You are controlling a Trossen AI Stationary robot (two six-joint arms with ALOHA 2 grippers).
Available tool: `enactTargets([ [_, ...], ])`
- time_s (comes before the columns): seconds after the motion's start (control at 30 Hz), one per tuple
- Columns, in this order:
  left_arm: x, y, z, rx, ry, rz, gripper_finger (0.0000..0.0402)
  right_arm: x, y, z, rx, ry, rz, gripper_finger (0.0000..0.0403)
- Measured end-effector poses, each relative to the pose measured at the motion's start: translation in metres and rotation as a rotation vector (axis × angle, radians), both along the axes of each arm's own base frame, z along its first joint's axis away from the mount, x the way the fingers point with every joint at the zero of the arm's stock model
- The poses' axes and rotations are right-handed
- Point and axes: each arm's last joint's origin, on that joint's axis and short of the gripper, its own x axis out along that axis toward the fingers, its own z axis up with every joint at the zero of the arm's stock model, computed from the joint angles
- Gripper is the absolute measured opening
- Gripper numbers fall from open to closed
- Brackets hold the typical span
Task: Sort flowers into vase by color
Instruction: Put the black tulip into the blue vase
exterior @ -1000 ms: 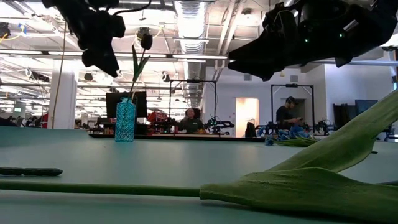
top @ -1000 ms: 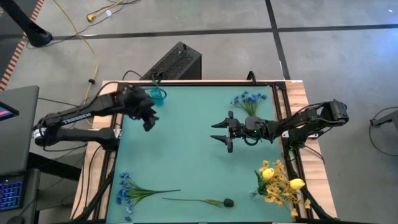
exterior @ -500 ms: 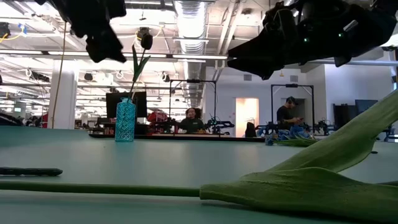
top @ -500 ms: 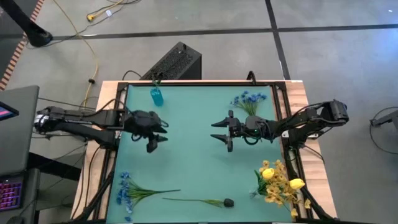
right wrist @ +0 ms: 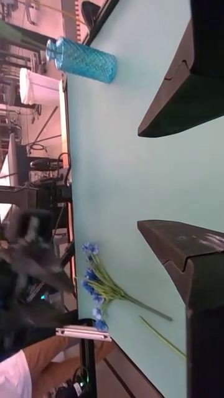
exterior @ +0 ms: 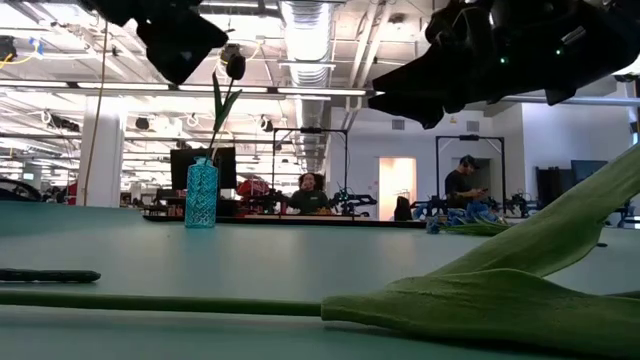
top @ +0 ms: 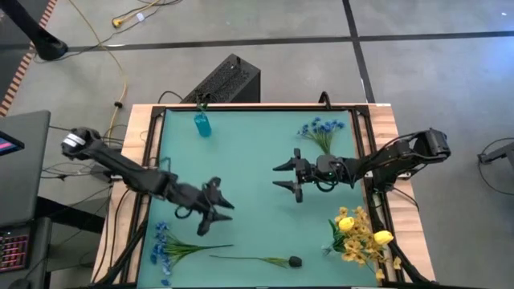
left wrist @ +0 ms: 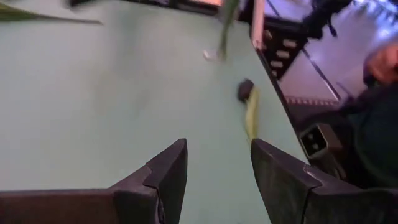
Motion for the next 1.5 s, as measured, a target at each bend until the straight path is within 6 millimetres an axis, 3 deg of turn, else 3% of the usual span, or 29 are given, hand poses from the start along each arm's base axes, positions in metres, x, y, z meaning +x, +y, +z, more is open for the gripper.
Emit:
enactTargets([
  [0.37,0.057,-0.082,-0.019,0.115,0.133,-0.114,0.0164,-0.001,0.011,-0.001,0.000,0.008,0.040,0.0255],
  [0.57,0.081,-0.110,-0.033,0.191,0.324,-0.121,0.0164,-0.001,0.014,-0.001,0.000,0.012,0.053,0.0255],
  [0.83,0.089,-0.118,-0.062,0.143,0.470,-0.128,0.0164,-0.002,0.017,-0.002,-0.001,0.018,0.064,0.0255],
  [1.17,0.085,-0.124,-0.064,0.155,0.465,-0.107,0.0164,-0.002,0.018,-0.002,0.000,0.020,0.065,0.0255],
  [1.5,0.072,-0.128,-0.080,0.203,0.437,-0.098,0.0164,-0.003,0.025,-0.003,-0.002,0.031,0.093,0.0255],
])
